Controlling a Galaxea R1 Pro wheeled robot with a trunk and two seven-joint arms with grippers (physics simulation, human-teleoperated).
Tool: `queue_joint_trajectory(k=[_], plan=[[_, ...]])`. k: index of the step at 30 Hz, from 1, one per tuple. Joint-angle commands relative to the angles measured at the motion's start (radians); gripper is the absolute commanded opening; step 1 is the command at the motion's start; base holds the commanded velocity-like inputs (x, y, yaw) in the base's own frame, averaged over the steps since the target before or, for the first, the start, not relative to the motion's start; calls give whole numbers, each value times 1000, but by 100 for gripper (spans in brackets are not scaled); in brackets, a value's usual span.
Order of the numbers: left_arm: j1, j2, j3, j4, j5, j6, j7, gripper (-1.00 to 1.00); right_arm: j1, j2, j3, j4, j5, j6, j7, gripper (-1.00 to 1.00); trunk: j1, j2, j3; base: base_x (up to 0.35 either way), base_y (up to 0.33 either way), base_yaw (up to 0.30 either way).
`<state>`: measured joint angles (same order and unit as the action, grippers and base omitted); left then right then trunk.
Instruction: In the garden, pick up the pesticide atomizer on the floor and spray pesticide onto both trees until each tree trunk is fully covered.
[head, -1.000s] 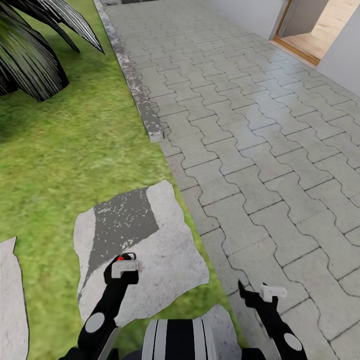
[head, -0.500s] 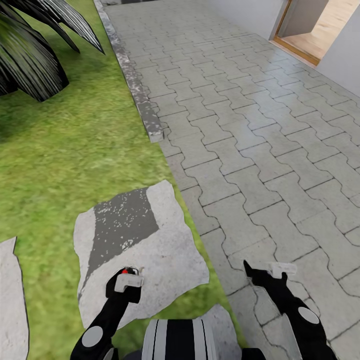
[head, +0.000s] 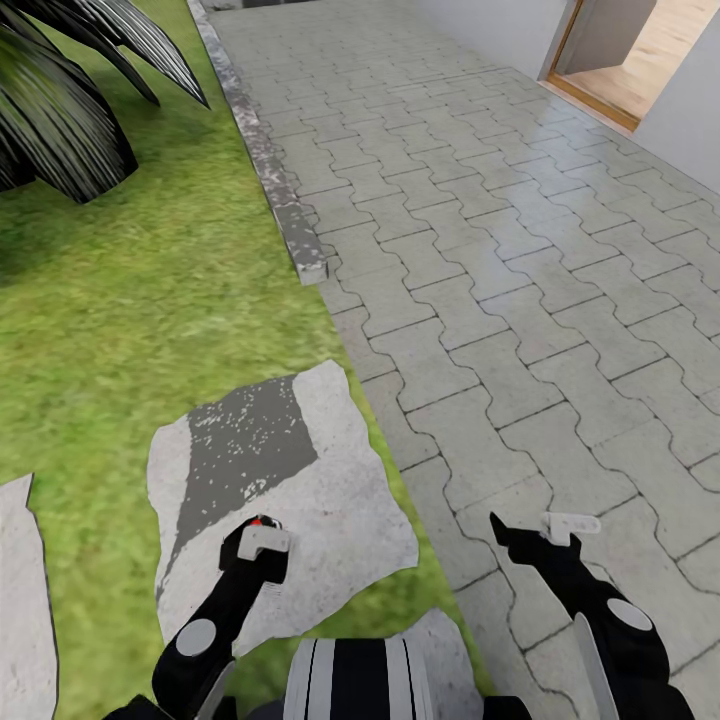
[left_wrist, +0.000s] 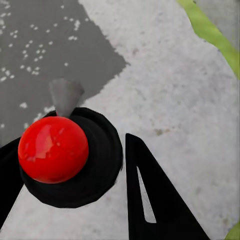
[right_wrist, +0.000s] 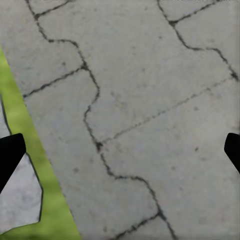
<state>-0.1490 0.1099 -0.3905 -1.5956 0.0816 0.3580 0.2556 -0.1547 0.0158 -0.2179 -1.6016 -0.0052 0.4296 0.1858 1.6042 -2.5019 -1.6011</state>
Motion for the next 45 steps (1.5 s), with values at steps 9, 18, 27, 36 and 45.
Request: queue_joint_trajectory(k=[9, 18, 27, 36, 45], plan=[[-72, -4, 0, -1, 7, 22, -10, -100, -8, 3, -2, -3, -1, 11, 6, 100, 0, 0, -1, 0, 0, 0], [-77, 2, 1, 0, 7, 32, -12, -100, -11, 5, 1, -3, -73, 12, 5, 100, 0, 0, -1, 0, 0, 0], [-73, 1, 4, 0, 7, 33, -7, -100, -13, 3, -2, -3, -89, 13, 6, 100, 0, 0, -1, 0, 0, 0], [-71, -3, 7, 0, 7, 34, 7, -100, -15, 0, -7, -4, -96, 14, 6, 100, 0, 0, 1, 0, 0, 0], [-70, 2, 6, 1, 7, 38, 26, -100, -14, 4, -8, -4, -96, 15, 6, 100, 0, 0, 14, 0, 0, 0]])
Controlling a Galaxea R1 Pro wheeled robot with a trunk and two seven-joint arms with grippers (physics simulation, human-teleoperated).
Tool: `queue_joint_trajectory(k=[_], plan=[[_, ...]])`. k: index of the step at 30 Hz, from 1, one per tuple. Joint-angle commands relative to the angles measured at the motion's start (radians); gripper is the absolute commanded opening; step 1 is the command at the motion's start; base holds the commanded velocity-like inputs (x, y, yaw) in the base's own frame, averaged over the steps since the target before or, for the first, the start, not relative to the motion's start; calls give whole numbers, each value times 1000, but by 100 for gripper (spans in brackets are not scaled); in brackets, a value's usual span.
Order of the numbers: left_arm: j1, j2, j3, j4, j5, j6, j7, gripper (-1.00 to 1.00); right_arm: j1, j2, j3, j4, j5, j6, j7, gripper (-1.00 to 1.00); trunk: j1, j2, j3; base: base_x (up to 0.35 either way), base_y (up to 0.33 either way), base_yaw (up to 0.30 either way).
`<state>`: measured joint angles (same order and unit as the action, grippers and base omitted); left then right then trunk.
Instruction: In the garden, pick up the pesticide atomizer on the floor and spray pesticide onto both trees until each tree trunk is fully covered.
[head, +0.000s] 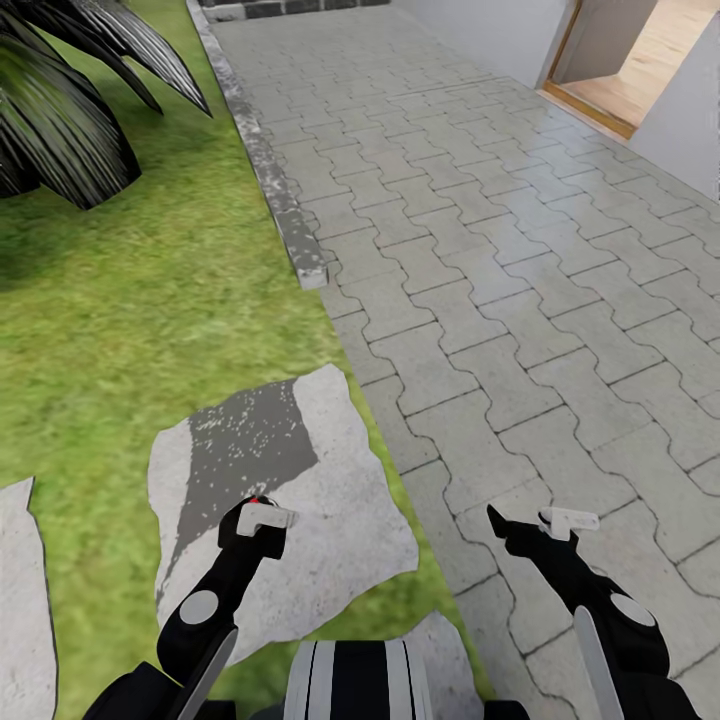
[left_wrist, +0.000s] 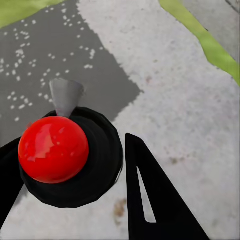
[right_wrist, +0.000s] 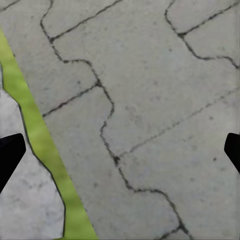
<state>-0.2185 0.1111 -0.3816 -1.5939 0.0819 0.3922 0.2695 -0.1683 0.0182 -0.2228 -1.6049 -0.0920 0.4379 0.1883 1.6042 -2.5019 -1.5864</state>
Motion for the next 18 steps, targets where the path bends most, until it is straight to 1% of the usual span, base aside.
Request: queue_joint_trajectory(k=[1, 14, 18], plan=[[-1, 2, -3, -1, 7, 4, 12, -100, 0, 1, -3, -1, -9, 6, 3, 100, 0, 0, 1, 0, 0, 0], [-1, 4, -9, -1, 7, -7, 12, -100, 1, 2, -2, -1, -10, 4, 3, 100, 0, 0, 22, 0, 0, 0], [-1, -1, -10, 0, 8, -12, 12, -100, 1, 2, 0, -1, -9, 4, 3, 100, 0, 0, 29, 0, 0, 0]])
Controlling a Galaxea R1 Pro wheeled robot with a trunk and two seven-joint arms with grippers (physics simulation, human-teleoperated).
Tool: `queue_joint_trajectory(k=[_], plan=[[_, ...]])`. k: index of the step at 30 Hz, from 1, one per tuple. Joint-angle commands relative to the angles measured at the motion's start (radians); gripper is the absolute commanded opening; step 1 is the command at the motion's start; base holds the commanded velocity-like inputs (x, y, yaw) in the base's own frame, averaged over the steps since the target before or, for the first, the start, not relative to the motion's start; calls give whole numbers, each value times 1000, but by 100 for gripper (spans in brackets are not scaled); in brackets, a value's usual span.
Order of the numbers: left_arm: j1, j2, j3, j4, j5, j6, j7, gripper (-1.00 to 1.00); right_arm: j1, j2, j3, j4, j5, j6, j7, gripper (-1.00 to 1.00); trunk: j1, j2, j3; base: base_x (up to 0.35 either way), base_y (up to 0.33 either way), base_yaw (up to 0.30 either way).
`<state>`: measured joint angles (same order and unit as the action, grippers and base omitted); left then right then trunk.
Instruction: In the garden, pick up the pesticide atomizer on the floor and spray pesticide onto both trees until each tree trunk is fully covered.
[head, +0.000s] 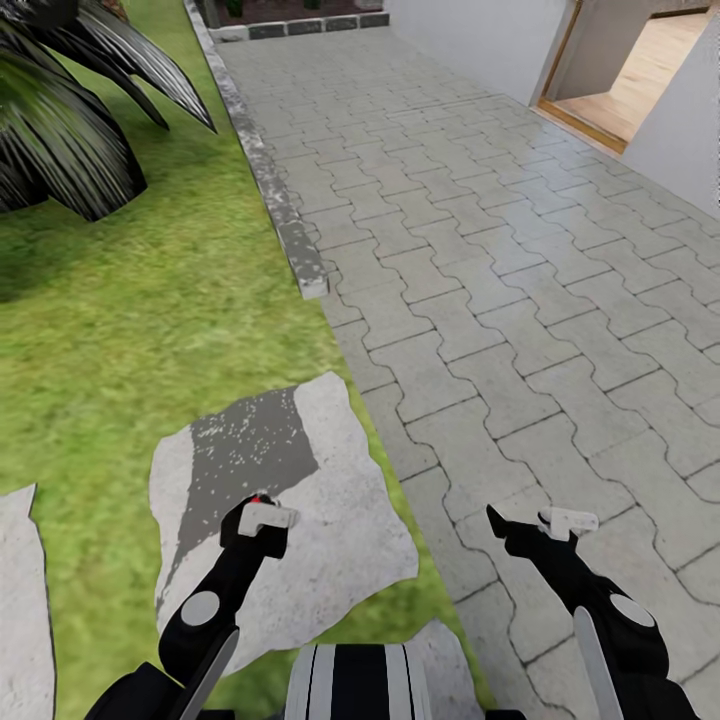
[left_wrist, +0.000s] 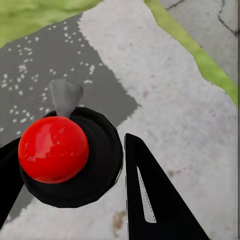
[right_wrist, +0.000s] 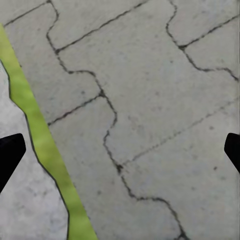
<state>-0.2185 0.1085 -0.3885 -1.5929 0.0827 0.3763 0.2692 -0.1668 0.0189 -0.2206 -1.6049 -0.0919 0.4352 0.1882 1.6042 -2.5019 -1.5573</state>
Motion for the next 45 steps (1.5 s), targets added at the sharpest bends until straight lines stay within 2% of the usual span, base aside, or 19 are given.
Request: queue_joint_trajectory(k=[1, 27, 33, 41, 43, 45], plan=[[-2, -1, -3, -1, 8, 3, 12, -100, 0, 1, -3, -1, -9, 6, 4, 100, 0, 0, 1, 0, 0, 0], [-1, -11, -10, -1, 9, -2, 4, -100, 0, -1, -3, -1, -9, 2, 2, 100, 0, 0, 43, 0, 0, 0], [2, -10, -39, 0, 14, -2, 6, -100, 0, 1, -3, -1, -9, 2, 2, 100, 0, 0, 53, 0, 0, 0], [2, -12, -57, -1, 16, -2, 13, -100, 0, 1, -3, -1, -9, 2, 2, 100, 0, 0, 66, 0, 0, 0], [2, -16, -60, -1, 17, -1, 12, -100, 0, 1, -3, -1, -9, 1, 2, 100, 0, 0, 69, 0, 0, 0], [1, -34, -63, -1, 16, 0, 10, -100, -1, 0, -3, -1, -9, 1, 2, 100, 0, 0, 73, 0, 0, 0]])
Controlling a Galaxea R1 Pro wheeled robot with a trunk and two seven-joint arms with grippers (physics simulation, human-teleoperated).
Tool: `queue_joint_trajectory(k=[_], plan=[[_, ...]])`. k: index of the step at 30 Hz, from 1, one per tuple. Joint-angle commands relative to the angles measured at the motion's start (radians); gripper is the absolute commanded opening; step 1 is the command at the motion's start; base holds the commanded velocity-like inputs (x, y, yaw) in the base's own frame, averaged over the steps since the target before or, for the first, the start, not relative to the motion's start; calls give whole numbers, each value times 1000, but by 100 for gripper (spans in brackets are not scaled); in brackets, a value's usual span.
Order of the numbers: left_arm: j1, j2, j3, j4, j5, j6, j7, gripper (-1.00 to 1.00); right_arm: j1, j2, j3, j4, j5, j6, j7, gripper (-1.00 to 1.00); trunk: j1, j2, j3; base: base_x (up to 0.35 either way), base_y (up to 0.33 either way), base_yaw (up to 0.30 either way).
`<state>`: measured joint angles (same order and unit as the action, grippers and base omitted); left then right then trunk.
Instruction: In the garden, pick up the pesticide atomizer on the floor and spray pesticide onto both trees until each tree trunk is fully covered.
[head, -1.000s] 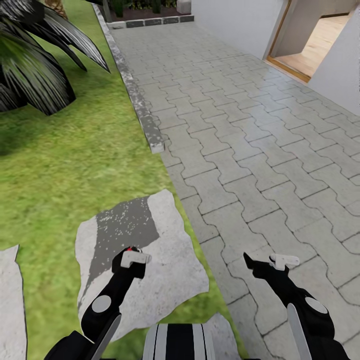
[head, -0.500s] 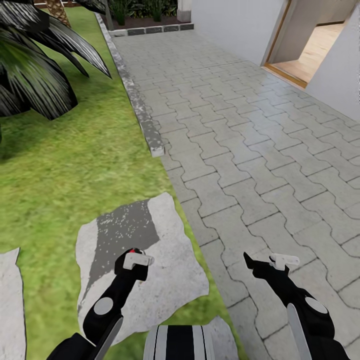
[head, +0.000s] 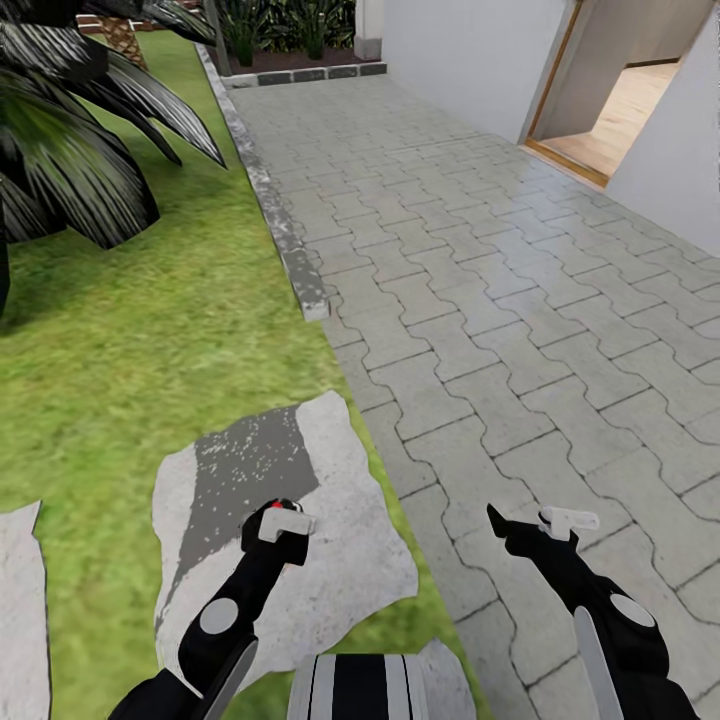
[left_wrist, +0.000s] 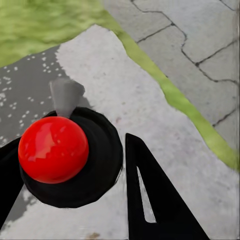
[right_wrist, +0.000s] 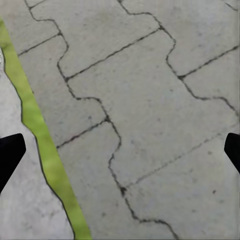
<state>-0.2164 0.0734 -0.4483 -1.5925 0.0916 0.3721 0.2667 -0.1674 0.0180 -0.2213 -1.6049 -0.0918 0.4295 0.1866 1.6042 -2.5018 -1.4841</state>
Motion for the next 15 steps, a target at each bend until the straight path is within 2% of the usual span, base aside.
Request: queue_joint_trajectory(k=[1, 5, 15], plan=[[-1, -6, -5, -1, 7, 5, 11, -100, -1, 1, -3, -1, -9, 7, 4, 100, 0, 0, 1, 0, 0, 0], [0, -23, -12, -1, 3, 4, 8, -100, -1, 0, -3, -1, -9, 7, 4, 100, 0, 0, 8, 0, 0, 0], [0, -25, -14, -1, 0, 6, 7, -100, -1, 1, -2, -1, -9, 7, 4, 100, 0, 0, 24, 0, 0, 0]])
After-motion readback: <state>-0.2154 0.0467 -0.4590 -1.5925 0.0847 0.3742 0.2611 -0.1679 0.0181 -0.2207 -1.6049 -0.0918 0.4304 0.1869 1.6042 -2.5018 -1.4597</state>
